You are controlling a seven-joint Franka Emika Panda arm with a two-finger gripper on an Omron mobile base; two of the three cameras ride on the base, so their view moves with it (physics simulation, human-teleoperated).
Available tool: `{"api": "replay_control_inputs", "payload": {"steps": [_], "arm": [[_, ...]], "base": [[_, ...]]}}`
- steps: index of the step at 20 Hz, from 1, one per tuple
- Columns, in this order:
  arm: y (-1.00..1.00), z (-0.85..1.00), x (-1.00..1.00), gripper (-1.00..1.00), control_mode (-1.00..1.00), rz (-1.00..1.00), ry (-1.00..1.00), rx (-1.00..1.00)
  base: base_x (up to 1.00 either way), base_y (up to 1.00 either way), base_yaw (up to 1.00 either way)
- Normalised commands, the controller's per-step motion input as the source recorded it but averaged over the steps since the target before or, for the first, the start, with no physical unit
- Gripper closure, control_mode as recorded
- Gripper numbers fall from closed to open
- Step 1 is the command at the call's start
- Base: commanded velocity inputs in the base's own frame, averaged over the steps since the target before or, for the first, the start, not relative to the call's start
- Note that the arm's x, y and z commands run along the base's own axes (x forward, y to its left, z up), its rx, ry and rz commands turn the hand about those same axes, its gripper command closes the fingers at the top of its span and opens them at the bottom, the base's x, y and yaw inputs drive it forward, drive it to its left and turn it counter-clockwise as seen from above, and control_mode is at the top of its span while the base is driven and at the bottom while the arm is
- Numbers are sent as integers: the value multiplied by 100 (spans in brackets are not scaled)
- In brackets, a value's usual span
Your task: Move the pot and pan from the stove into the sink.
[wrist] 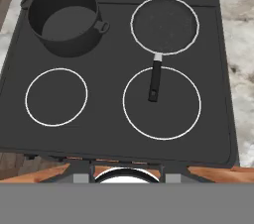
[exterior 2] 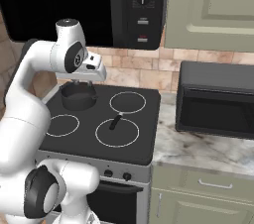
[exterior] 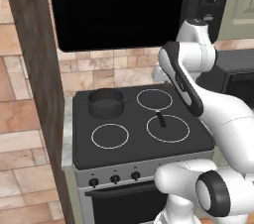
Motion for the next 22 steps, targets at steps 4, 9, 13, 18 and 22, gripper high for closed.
{"api": "replay_control_inputs", "payload": {"steps": [4,9,13,18,22], "arm": [[0,0,0,-100,-100,0,1,0],[-7,-5,-2,-100,-100,-1,0,0],[-36,-19,-14,-100,-100,-3,1,0],[-6,-22,0,-100,-100,0,7,-3],[0,-13,2,-100,-100,0,7,0]], "base": [[0,0,0],[0,0,0],[0,0,0],[0,0,0],[0,0,0]]}}
